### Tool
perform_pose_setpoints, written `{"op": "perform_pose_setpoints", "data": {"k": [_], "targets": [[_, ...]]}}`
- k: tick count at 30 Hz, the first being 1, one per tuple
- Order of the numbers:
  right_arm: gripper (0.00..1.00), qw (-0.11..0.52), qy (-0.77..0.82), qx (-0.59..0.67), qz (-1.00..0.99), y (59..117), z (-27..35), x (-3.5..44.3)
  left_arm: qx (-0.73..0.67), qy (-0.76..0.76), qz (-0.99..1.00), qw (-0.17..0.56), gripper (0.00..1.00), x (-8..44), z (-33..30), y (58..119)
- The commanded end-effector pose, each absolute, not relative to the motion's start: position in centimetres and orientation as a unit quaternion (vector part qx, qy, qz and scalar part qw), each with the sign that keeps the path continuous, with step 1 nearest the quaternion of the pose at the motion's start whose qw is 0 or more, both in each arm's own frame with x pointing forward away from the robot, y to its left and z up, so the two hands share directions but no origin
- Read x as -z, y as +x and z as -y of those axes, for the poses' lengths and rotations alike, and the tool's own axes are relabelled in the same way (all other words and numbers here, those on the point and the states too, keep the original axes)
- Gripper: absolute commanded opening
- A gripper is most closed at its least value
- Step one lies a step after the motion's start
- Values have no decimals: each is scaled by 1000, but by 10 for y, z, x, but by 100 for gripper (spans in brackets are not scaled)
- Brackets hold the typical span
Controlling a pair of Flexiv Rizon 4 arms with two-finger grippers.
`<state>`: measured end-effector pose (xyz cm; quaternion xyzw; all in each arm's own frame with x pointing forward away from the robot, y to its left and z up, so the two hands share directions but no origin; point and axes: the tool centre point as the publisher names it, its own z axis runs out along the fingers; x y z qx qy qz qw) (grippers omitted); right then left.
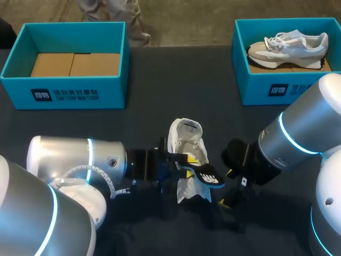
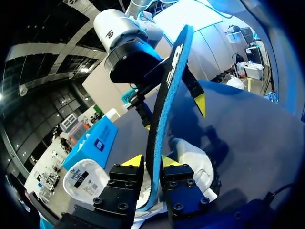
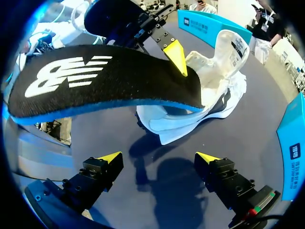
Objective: Take the shoe out of the shoebox, open the shoe tongue, remove and reinsert the insole, then place the shoe into the shoebox
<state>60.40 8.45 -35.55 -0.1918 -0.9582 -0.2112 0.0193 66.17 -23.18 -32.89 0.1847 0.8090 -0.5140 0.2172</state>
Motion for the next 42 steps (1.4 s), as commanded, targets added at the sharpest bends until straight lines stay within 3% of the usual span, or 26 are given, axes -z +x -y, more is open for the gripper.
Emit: {"op": "perform_pose_setpoints", "data": {"k": [1, 9, 13, 15, 16, 17, 42], "targets": [[100, 18, -192, 212, 958, 603, -84, 356, 509, 183, -813, 214, 23, 330, 237, 665], [100, 18, -192, 212, 958, 603, -84, 356, 513, 194, -810, 207, 29, 328, 242, 660], [100, 18, -192, 212, 958, 603, -84, 356, 511, 201, -810, 207, 26, 326, 243, 658], [100, 18, -192, 212, 958, 603, -84, 356, 508, 202, -811, 208, 19, 326, 244, 658], [100, 18, -192, 212, 958, 603, -84, 356, 508, 202, -811, 208, 6, 326, 245, 658], [100, 18, -192, 212, 958, 603, -84, 356, 507, 202, -811, 209, 0, 326, 245, 658], [100, 18, -192, 212, 958, 603, -84, 356, 547, 206, -787, 197, 0, 349, 230, 673]]}}
